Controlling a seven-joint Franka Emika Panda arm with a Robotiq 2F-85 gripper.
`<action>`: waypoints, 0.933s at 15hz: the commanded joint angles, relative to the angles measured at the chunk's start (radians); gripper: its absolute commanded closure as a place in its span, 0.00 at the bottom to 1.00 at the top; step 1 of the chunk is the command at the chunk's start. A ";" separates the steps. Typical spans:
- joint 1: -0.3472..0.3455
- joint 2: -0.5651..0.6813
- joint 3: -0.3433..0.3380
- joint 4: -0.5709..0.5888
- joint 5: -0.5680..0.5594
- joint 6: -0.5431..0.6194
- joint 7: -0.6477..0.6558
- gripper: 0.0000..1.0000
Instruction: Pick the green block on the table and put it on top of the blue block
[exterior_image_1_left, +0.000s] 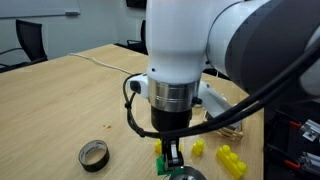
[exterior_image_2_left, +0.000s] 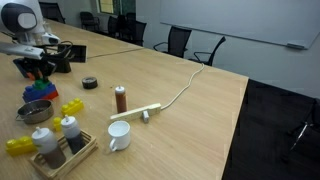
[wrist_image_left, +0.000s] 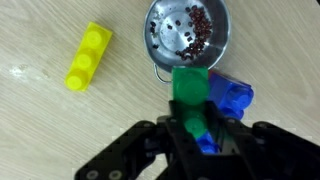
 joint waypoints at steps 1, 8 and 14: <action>0.005 0.003 -0.006 0.007 0.002 -0.004 -0.002 0.70; 0.009 0.009 -0.008 0.016 0.001 -0.016 0.002 0.93; 0.075 0.057 -0.040 0.115 -0.039 -0.081 0.115 0.93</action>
